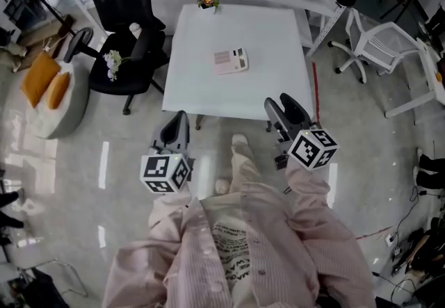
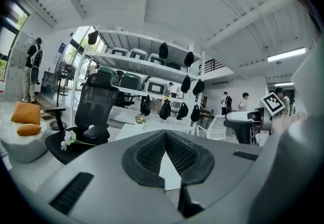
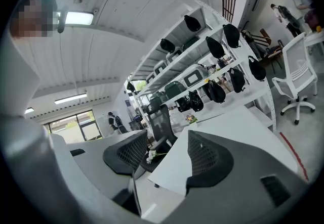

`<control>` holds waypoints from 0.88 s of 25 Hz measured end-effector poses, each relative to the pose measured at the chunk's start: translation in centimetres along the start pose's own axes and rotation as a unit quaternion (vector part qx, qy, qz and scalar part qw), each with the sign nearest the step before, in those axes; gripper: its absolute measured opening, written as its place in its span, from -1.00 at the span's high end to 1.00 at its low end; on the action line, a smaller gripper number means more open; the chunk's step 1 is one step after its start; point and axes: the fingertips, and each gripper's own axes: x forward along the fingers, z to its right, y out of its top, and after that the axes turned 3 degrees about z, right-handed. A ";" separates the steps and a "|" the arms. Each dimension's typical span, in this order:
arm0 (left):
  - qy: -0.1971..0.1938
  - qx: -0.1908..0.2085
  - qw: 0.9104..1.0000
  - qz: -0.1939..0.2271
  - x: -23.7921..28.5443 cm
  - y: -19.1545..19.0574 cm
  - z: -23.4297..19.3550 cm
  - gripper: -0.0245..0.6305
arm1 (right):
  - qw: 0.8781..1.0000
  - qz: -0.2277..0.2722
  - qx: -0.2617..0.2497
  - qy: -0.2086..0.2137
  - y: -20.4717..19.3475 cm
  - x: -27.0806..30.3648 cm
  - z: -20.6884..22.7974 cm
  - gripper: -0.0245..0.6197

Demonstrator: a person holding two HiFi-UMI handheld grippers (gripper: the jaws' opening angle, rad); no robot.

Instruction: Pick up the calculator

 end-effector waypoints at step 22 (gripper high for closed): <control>0.008 -0.051 0.993 -0.109 19.2 -5.4 -3.9 0.93 | 0.992 -0.110 0.058 -0.002 -2.5 18.0 12.5 0.23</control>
